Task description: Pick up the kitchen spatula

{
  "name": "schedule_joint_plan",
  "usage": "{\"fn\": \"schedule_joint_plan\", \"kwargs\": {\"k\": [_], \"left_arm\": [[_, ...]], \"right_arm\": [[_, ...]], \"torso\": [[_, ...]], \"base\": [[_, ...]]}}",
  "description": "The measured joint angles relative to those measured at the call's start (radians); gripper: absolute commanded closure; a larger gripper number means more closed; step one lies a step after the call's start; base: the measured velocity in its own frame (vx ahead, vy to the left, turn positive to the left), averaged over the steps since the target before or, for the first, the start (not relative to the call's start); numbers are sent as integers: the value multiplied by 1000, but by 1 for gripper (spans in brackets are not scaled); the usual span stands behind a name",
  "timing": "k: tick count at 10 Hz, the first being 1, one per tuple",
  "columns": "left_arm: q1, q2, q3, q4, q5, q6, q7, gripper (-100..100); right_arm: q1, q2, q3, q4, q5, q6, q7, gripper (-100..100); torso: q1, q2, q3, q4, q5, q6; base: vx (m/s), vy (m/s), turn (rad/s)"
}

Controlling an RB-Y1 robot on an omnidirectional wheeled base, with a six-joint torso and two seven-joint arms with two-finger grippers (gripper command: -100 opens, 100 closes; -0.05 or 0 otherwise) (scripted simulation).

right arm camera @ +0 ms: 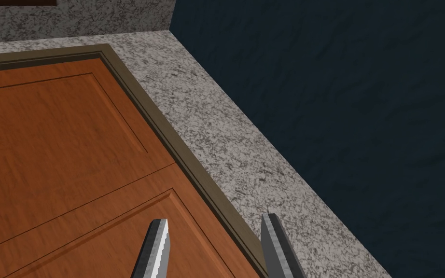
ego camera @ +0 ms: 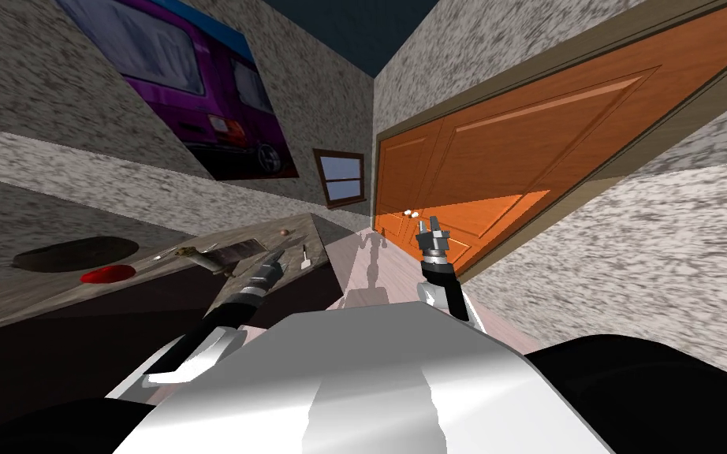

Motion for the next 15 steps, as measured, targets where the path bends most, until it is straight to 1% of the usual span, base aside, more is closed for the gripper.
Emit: {"fn": "schedule_joint_plan", "kwargs": {"k": [1,2,3,4,6,7,8,9,10,11,14,15], "left_arm": [[7,15,4,1,12,32,-6,-100],[25,55,15,19,40,54,-11,-100],[27,62,14,19,47,86,-19,-100],[47,94,18,32,68,105,-29,-100],[48,108,22,30,81,159,-38,-100],[62,135,32,31,101,187,-43,-100],[71,145,32,33,108,210,-50,-100],[90,171,37,38,128,231,-59,-100],[90,185,40,39,138,262,-64,-100],[105,208,49,34,155,297,-71,-100],[126,264,58,47,194,376,-89,-100],[140,290,60,55,212,397,-98,-100]], "right_arm": [[0,0,0,0,0,0,0,0],[0,0,0,0,0,0,0,0],[0,0,0,0,0,0,0,0],[0,0,0,0,0,0,0,0],[0,0,0,0,0,0,0,0],[0,0,0,0,0,0,0,0],[0,0,0,0,0,0,0,0],[0,0,0,0,0,0,0,0],[0,0,0,0,0,0,0,0],[0,0,0,0,0,0,0,0],[0,0,0,0,0,0,0,0],[0,0,0,0,0,0,0,0]], "torso": [[1,0,0,0,0,0],[1,0,0,0,0,0],[2,-1,0,0,0,0],[1,-1,-1,0,0,0],[3,-1,0,0,1,-1],[2,-1,-1,0,0,0],[2,-1,-1,0,1,0],[2,-2,-1,0,0,0],[2,-2,-1,0,1,0],[2,-2,-1,0,1,0],[3,-2,-1,0,1,-1],[3,-3,-2,-1,1,0]], "base": [[-10,-47,-135],[-5,-35,-69],[-1,-46,-142],[-6,-38,-56],[0,-24,-54],[4,-27,-79],[15,-35,-117],[14,-25,-63],[17,-23,-116],[14,-16,-64],[24,-13,-95],[30,-6,-47]]}}
